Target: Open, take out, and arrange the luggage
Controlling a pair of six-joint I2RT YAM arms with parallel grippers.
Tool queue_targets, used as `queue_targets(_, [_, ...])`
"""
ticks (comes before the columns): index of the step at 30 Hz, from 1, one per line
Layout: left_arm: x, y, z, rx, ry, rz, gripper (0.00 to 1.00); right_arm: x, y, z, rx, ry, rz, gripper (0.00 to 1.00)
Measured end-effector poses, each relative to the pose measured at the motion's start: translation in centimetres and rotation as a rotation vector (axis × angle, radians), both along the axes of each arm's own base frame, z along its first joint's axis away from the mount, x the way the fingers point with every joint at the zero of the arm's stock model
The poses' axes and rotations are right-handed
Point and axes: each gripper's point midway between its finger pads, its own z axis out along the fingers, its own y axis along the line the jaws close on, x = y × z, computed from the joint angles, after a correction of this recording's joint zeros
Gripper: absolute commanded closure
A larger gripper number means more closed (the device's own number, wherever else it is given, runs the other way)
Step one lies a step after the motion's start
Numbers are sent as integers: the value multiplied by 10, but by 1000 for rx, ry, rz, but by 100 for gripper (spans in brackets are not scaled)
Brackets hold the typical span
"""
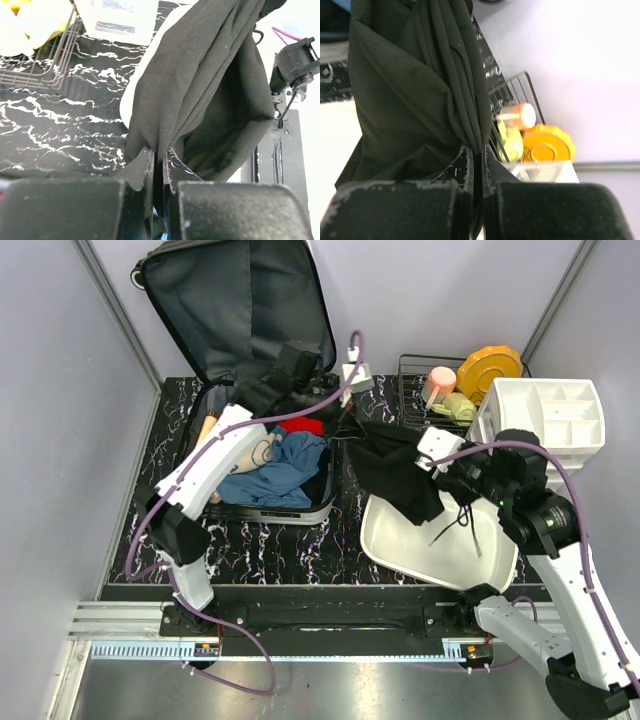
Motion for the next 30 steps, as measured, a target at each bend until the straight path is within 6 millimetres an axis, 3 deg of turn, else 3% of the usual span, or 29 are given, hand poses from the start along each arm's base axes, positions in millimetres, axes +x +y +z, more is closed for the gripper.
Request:
queue_targets(6, [7, -45, -29, 12, 47, -30, 100, 3, -45, -26, -75, 43, -135, 100])
queue_targets(11, [7, -71, -30, -33, 50, -49, 100, 29, -87, -41, -63, 102, -203, 100])
queue_targets(14, [1, -83, -34, -51, 26, -76, 100, 37, -101, -50, -41, 133, -191, 100])
queue_targets(16, [-3, -86, -47, -44, 25, -90, 100, 35, -103, -61, -52, 142, -166, 100])
queue_targets(21, [-18, -85, -107, 44, 114, -111, 100, 10, -97, -121, -65, 268, -118, 100])
queue_targets(23, [-24, -87, -122, 69, 140, -122, 100, 5, -98, -130, -62, 307, -122, 100])
queue_targets(26, [-28, -91, -124, 69, 138, -132, 100, 4, -103, -129, -63, 308, -151, 100])
queue_targets(30, [-24, -99, -110, 40, 99, -137, 100, 5, -115, -120, -58, 287, -193, 100])
